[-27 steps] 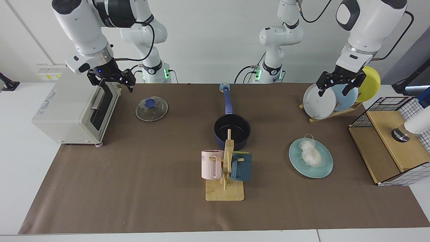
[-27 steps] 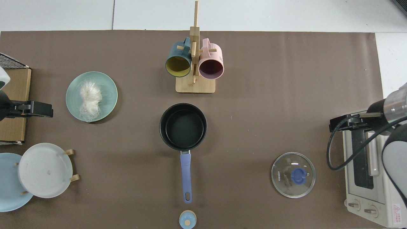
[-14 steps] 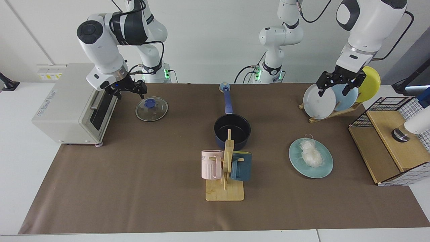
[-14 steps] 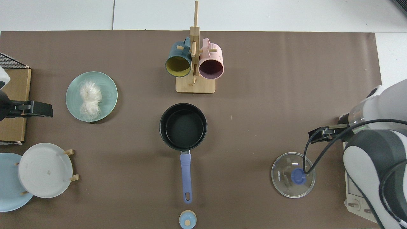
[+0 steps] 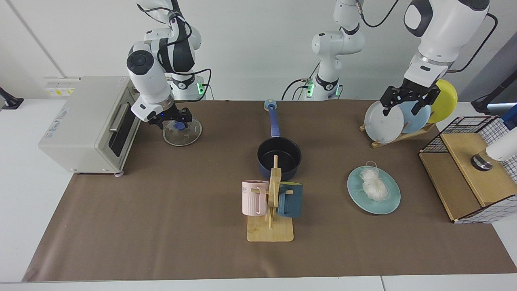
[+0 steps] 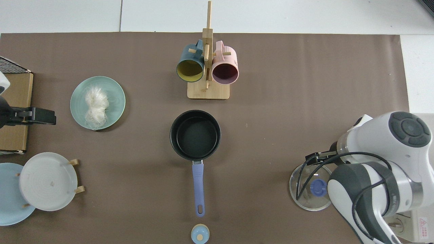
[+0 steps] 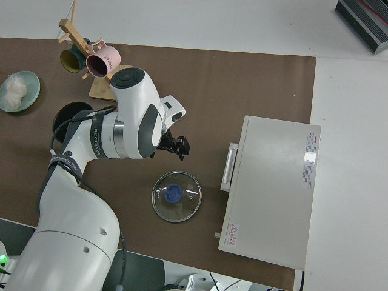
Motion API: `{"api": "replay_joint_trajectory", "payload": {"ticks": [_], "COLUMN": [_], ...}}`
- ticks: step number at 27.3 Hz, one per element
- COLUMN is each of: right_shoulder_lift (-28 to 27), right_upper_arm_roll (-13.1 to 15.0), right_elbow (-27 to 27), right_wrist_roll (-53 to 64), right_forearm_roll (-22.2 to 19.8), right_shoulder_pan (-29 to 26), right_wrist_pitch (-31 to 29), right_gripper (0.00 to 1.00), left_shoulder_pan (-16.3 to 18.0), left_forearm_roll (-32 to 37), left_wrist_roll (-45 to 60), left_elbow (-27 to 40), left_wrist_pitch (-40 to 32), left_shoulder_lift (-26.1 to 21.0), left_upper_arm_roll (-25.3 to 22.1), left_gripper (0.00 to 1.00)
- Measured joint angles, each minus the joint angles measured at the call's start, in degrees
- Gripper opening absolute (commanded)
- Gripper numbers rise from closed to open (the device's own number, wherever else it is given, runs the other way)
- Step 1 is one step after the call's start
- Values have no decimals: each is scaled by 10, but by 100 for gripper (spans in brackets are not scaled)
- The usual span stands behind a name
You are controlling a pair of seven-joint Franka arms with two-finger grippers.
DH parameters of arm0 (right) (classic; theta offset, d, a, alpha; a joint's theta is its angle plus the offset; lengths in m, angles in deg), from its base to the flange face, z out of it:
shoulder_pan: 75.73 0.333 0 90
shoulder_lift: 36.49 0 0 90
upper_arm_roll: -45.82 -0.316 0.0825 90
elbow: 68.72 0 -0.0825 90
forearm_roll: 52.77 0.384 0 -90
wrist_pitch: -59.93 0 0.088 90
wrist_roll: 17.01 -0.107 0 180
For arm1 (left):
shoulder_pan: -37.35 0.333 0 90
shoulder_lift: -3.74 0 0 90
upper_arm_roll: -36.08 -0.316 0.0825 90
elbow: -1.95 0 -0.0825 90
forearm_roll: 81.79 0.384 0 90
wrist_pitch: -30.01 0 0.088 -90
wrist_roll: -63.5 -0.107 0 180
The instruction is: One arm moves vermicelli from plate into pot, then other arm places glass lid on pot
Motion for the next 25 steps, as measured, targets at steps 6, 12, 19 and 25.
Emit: {"api": "replay_joint_trajectory", "payload": {"ticks": [6, 12, 19, 25], "right_shoulder_lift": [12, 27, 40, 43], "right_upper_arm_roll": [1, 1, 1, 1], "right_elbow": [53, 103, 148, 172], "right_wrist_roll": [0, 0, 0, 0], "right_forearm_roll": [0, 0, 0, 0], "right_shoulder_pan": [0, 0, 0, 0], "right_wrist_pitch": [-37, -72, -106, -118], "right_gripper": [100, 100, 100, 100], "left_shoulder_pan": [3, 3, 3, 3], "left_forearm_roll": [-14, -26, -27, -27], "left_wrist_roll": [8, 26, 63, 77], "left_elbow": [6, 18, 4, -10], "left_wrist_pitch": [53, 176, 255, 286], "left_shoulder_lift": [-11, -87, -187, -245], "left_upper_arm_roll": [-7, -7, -7, -4], "left_gripper": [100, 100, 100, 100]}}
